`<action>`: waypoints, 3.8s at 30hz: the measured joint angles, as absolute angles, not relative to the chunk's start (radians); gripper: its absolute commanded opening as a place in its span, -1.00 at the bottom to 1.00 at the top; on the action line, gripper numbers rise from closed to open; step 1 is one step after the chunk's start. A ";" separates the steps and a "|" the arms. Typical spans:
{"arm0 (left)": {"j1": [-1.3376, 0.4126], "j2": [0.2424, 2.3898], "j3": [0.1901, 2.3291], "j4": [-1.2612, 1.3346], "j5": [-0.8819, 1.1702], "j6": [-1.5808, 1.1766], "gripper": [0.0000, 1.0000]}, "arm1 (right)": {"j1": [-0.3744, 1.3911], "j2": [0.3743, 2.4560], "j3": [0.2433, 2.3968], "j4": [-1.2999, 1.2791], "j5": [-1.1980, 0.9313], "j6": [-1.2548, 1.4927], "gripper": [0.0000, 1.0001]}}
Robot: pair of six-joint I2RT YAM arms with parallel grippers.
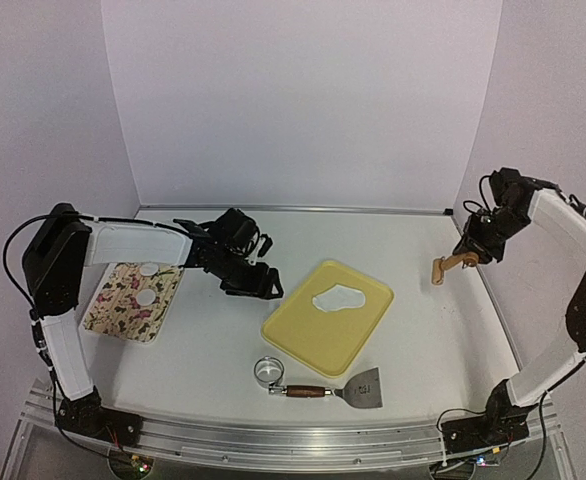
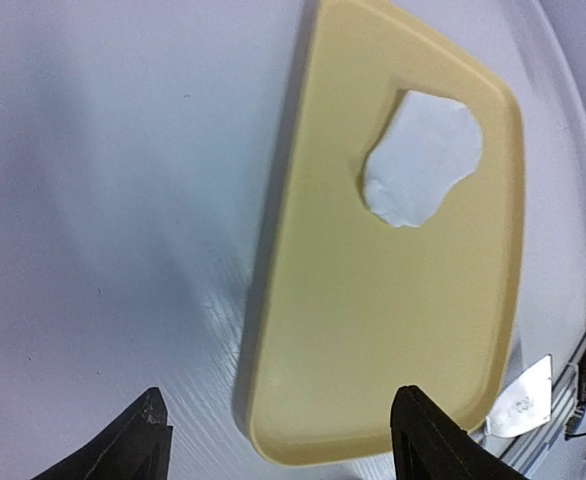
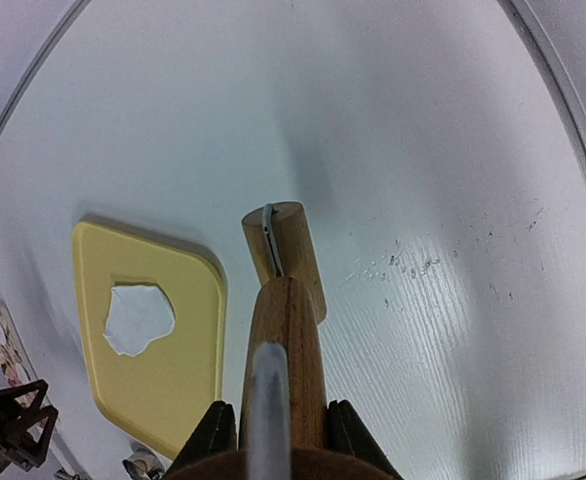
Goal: Roll out the dumpling wrappers from the dough
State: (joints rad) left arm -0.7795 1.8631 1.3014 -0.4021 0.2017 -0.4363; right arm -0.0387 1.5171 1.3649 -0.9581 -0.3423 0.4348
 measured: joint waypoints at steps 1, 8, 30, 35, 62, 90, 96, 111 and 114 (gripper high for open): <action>-0.780 1.836 1.292 -0.400 0.219 -0.439 0.50 | -0.065 1.505 1.316 -0.930 -0.367 0.436 -1.00; -0.805 1.724 1.157 -0.407 0.342 -0.444 0.50 | -0.165 1.491 1.027 -0.733 -0.548 0.459 -0.83; -0.911 1.701 0.944 -0.428 0.484 -0.556 -0.24 | -0.175 1.300 0.948 -0.739 -0.256 0.361 0.54; -0.926 1.760 0.999 -0.444 0.456 -0.548 -0.55 | -0.175 1.290 0.996 -0.762 -0.244 0.337 0.53; -0.956 2.003 1.770 -0.653 0.171 -0.524 -1.00 | 0.168 1.285 1.137 -0.795 -0.396 0.454 0.33; -0.931 2.342 2.038 -0.751 0.233 -0.551 -1.00 | 0.595 1.940 1.535 -0.716 -0.396 0.515 -0.43; -0.926 2.342 2.046 -0.752 0.233 -0.552 -1.00 | 0.614 1.973 1.559 -0.771 -0.348 0.488 -0.67; -0.894 2.341 2.047 -0.715 0.263 -0.556 0.04 | 0.623 2.037 1.644 -0.832 -0.235 0.463 -1.00; -0.891 2.326 2.016 -0.669 0.270 -0.552 0.14 | 0.616 2.040 1.654 -0.837 -0.206 0.473 -1.00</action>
